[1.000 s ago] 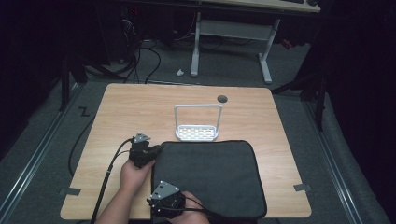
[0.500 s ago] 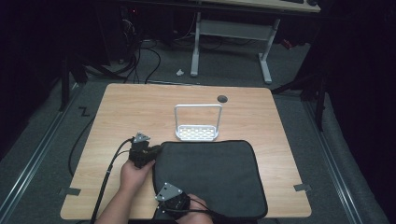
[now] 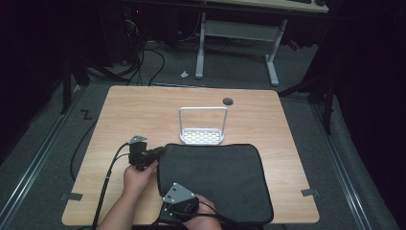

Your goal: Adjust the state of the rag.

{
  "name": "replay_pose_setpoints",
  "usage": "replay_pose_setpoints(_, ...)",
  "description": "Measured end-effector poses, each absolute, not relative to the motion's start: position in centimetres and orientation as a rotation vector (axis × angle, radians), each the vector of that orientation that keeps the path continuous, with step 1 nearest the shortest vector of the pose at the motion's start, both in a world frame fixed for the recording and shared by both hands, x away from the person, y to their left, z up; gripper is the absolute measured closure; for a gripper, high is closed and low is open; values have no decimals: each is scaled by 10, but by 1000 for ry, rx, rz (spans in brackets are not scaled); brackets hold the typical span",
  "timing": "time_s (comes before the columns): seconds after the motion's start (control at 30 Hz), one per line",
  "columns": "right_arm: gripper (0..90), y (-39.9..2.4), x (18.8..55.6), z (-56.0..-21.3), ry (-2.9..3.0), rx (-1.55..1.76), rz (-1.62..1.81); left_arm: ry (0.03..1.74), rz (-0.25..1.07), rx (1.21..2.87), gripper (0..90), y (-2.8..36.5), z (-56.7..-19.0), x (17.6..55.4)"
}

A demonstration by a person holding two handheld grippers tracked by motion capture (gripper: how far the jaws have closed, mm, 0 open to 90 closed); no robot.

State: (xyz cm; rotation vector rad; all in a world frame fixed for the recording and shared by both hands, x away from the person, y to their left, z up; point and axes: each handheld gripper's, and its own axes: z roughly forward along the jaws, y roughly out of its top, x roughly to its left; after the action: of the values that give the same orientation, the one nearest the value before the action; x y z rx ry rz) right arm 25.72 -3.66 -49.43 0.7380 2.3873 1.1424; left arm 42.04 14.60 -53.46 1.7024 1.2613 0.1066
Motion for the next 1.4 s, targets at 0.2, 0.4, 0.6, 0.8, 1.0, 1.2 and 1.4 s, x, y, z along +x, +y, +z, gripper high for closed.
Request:
replay_pose_setpoints(0.2,823,-19,255,-490,2386,709,1169,1289,104,1653,826,166,-532,415)
replay_pose_setpoints(0.4,823,14,253,-486,2406,667,1223,1320,155,1634,828,213,-521,403)
replay_pose_setpoints(0.6,823,52,246,-476,2410,577,1276,1341,206,1606,830,252,-504,391)
replay_pose_setpoints(0.8,823,46,246,-467,2384,583,1275,1318,201,1586,829,230,-497,395)
replay_pose_setpoints(1.0,823,4,246,-466,2354,634,1258,1291,229,1641,825,177,-495,401)
replay_pose_setpoints(1.2,823,-45,242,-473,2317,713,1222,1276,233,1672,825,131,-497,404)
replay_pose_setpoints(1.4,823,-84,242,-483,2294,791,1194,1273,232,1686,825,102,-501,405)
